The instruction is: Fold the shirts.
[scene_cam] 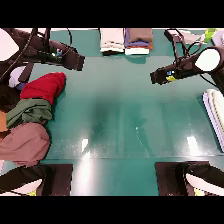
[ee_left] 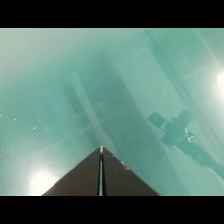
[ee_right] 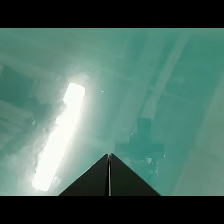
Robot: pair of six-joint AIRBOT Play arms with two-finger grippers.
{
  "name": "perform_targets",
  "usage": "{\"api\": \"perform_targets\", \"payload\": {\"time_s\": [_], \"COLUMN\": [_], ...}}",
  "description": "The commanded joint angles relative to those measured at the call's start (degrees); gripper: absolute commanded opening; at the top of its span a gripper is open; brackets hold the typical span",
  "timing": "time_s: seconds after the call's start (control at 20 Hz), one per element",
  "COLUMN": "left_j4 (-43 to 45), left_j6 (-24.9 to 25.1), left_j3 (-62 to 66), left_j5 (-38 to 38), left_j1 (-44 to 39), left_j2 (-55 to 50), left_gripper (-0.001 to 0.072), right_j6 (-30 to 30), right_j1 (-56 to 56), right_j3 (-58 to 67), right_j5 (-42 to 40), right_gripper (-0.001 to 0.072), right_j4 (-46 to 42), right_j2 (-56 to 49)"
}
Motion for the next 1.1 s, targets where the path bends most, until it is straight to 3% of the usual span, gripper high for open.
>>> {"api": "perform_targets", "payload": {"time_s": [0.0, 0.55, 0.85, 1.0, 1.05], "left_j4": [0.0, 0.0, 1.7, 5.6, 8.2], "left_j6": [0.0, 0.0, -0.3, 4.2, 4.1], "left_j3": [0.0, 0.0, 0.0, 0.0, 0.0], "left_j5": [0.0, 0.1, 4.4, 5.4, 5.8], "left_j1": [0.0, 0.0, 0.0, 0.2, 0.9], "left_j2": [0.0, 0.0, 0.0, 0.0, 0.0], "left_gripper": [0.0026, 0.0026, 0.0026, 0.0028, 0.0139], "right_j6": [0.1, 1.8, 1.8, 1.8, 1.8], "right_j1": [0.0, 0.0, 0.0, 0.0, 0.0], "right_j3": [0.0, 0.0, 0.0, 0.0, 0.0], "right_j5": [0.1, 0.0, -0.2, -0.2, -0.1], "right_gripper": [0.0019, 0.0018, 0.0019, 0.0018, 0.0018], "right_j4": [0.3, 0.5, 0.4, 0.4, 0.4], "right_j2": [0.0, 0.0, 0.0, 0.0, 0.0]}}
